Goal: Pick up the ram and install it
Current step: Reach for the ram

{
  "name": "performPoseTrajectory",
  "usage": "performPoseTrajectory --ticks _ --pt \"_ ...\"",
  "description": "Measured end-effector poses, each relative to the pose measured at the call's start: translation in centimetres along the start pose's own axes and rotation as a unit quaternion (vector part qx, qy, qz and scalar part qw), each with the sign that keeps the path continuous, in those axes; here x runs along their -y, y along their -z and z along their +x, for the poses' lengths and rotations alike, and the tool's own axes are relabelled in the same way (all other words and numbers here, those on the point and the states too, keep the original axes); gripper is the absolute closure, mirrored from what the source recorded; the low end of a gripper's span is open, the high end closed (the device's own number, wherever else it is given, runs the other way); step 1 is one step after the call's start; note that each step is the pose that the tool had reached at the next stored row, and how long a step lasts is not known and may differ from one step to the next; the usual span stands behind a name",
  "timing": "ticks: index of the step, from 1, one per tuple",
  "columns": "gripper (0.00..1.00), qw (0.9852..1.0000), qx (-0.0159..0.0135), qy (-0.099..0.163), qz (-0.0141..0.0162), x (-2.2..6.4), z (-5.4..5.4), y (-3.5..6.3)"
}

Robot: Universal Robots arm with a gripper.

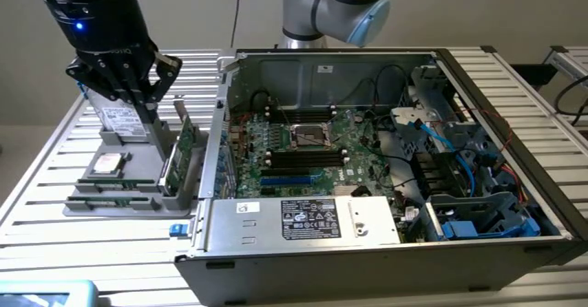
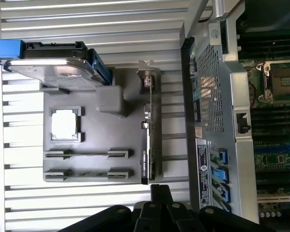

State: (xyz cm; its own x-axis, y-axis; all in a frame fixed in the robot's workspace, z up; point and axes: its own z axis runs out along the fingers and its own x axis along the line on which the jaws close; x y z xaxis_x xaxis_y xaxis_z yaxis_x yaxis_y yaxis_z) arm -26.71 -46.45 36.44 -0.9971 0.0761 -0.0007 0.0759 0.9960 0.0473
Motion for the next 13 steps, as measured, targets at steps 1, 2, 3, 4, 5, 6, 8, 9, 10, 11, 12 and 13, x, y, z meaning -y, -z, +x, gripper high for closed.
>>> performPoseTrajectory --ticks 1,2,3,4,5,6,8,9,10,11,12,13 --pt "0.89 1.0000 0.0000 0.000 0.0000 0.03 0.4 -0.06" --pt "0.89 1.0000 0.0000 0.000 0.0000 0.07 0.8 -0.11" --pt "0.89 1.0000 0.0000 0.000 0.0000 0.11 1.3 -0.16" --pt "0.89 1.0000 0.0000 0.000 0.0000 0.14 1.7 -0.21" --pt "0.89 1.0000 0.0000 0.000 0.0000 0.18 2.2 -0.27" --pt "0.89 1.0000 0.0000 0.000 0.0000 0.22 2.7 -0.32" --pt "0.89 1.0000 0.0000 0.000 0.0000 0.30 3.6 -0.46" --pt "0.89 1.0000 0.0000 0.000 0.0000 0.33 3.9 -0.55" --pt "0.89 1.0000 -0.0001 0.000 0.0000 0.36 4.2 -0.62" --pt "0.89 1.0000 -0.0004 0.000 0.0000 0.37 4.5 -0.69" --pt "0.89 1.0000 -0.0009 0.000 0.0001 0.39 4.7 -0.77" --pt "0.89 1.0000 -0.0018 0.000 0.0002 0.41 4.9 -0.86"
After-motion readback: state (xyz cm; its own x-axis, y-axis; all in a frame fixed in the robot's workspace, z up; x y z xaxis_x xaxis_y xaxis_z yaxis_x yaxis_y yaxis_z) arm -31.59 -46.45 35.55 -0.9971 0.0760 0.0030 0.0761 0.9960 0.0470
